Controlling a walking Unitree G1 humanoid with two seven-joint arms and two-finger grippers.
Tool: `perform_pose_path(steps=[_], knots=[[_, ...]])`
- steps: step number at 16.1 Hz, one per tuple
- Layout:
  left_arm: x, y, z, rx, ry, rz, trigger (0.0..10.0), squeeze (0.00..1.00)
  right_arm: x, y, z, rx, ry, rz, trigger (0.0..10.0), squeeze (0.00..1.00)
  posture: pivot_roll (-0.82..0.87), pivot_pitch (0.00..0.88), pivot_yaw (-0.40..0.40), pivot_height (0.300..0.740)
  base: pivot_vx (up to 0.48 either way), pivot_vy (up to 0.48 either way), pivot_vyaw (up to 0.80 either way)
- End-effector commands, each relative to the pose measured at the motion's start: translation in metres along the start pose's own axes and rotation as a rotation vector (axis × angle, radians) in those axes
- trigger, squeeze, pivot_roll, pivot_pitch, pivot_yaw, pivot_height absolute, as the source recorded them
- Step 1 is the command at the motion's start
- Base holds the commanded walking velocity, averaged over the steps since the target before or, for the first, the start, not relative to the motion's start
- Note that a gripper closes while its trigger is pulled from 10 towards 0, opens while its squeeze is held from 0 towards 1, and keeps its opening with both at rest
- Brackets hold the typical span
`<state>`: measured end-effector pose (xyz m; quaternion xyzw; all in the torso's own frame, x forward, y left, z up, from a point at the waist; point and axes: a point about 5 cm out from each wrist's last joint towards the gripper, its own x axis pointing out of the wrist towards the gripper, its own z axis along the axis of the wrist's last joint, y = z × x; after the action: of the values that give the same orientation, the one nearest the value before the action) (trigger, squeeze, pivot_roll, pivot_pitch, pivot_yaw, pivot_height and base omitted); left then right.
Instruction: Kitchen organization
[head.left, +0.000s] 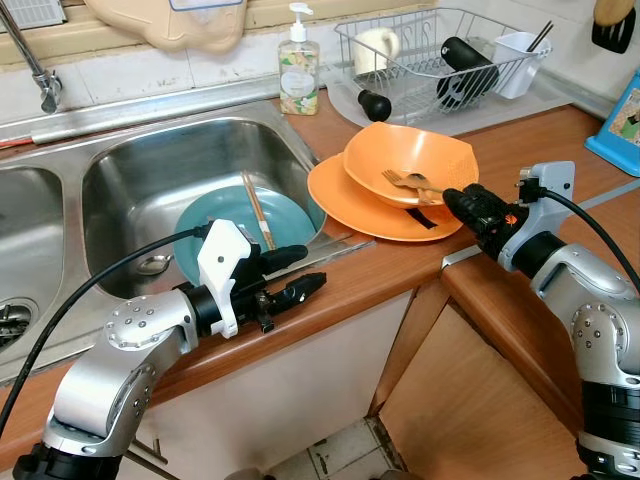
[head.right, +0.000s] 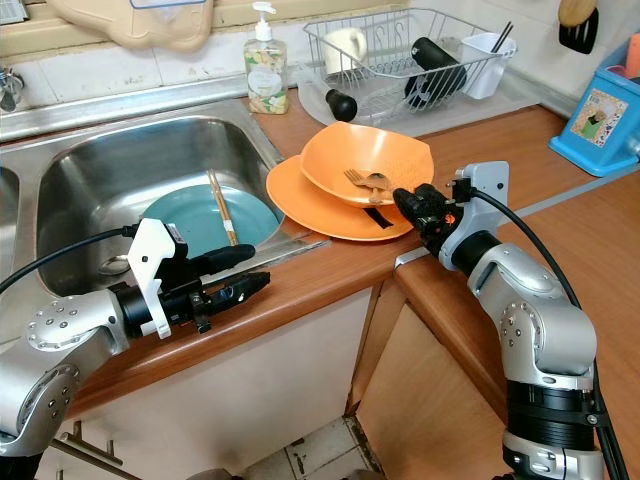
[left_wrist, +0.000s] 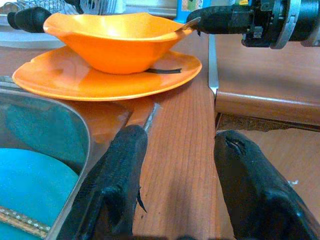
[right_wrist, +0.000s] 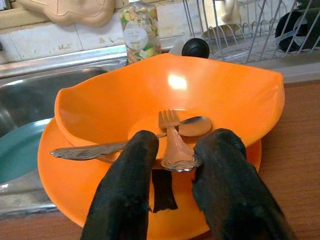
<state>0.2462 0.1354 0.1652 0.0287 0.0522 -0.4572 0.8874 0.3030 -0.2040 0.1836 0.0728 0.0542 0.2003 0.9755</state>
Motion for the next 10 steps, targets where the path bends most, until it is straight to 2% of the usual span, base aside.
perform_pose_path(steps=[1, 10], knots=[[-0.001, -0.002, 0.003, 0.01, 0.0, -0.009, 10.0, 0.0, 0.002, -0.001, 0.003, 0.0, -0.011, 0.0, 0.0, 0.0, -0.12, 0.0, 0.026, 0.74, 0.0, 0.0, 0.0], [0.001, 0.002, 0.007, 0.025, -0.004, -0.013, 10.0, 0.0, 0.0, -0.002, 0.014, 0.001, -0.064, -0.004, 0.0, 0.0, -0.12, 0.0, 0.031, 0.74, 0.0, 0.0, 0.0]])
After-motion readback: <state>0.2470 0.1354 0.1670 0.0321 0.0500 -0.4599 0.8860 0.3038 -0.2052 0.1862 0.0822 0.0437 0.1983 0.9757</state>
